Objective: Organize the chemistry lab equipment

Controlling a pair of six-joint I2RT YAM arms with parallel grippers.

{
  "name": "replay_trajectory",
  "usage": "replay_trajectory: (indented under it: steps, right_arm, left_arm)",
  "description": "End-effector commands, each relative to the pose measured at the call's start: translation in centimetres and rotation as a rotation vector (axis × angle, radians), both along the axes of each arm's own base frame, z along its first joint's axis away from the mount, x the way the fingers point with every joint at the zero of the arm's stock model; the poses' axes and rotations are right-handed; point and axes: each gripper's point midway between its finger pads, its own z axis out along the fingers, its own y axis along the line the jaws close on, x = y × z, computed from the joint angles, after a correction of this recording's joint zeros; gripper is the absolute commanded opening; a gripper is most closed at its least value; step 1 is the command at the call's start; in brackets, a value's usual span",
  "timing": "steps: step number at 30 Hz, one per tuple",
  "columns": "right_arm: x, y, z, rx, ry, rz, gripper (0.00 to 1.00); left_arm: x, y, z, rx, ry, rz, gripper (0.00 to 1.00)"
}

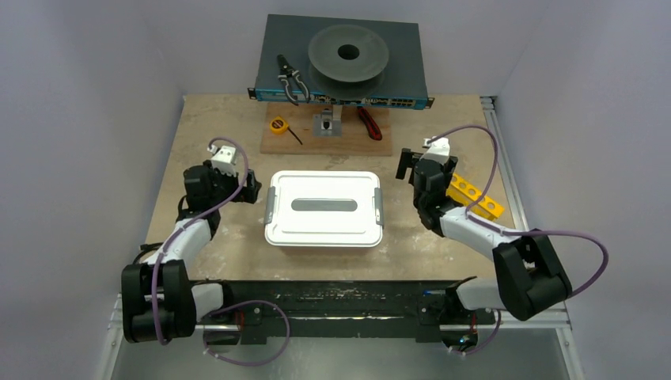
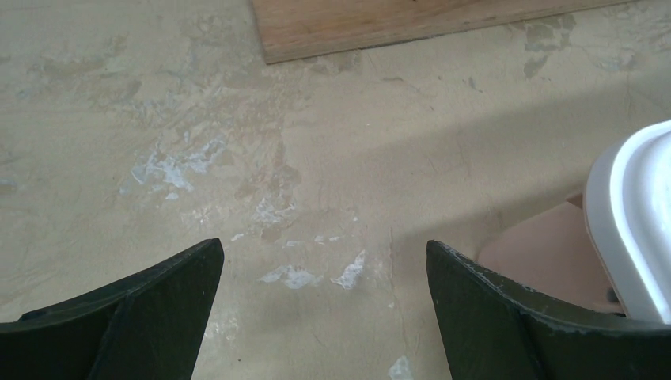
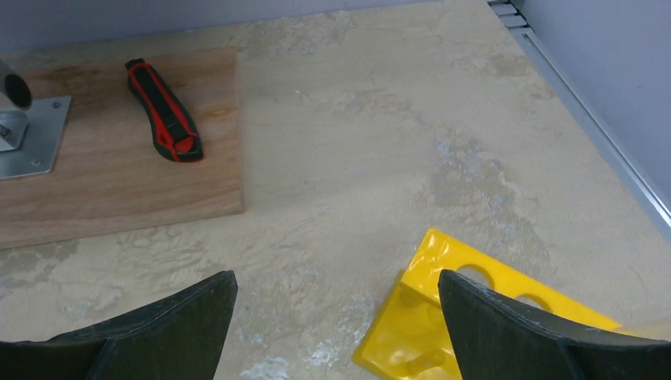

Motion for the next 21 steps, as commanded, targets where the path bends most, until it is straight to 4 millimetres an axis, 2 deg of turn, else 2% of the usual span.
replay_trajectory:
  steps: [1,4,10,15,21]
  right_arm:
    - [1.2,-0.4,3.0,-0.027,-0.102,0.048,0.99]
    - [1.4,-1.6,2.9,-0.034,-0.106,0.042,0.99]
    - [1.3,-3.3,0.8,-0.063,-0.102,0.023,0.99]
    - [2.4,-3.7,1.0,-0.059,-0.141,0.038,0.99]
    - [2.9,-4.3,-0.4,-0.099,-0.119,0.035,0.99]
  left_arm:
    - [2.3,0.9,2.2,-0.009,-0.146,0.056,1.0]
    - [2.8,1.2,1.9,-0.027,-0.162,0.084,1.0]
    - [3.5,1.2,2.3,-0.058,-0.169,0.1,1.0]
    - [3.9,1.7,2.4,-0.045,-0.191,0.125,1.0]
    - [4.7,2.6,2.1,-0.024,-0.239,0.168,1.0]
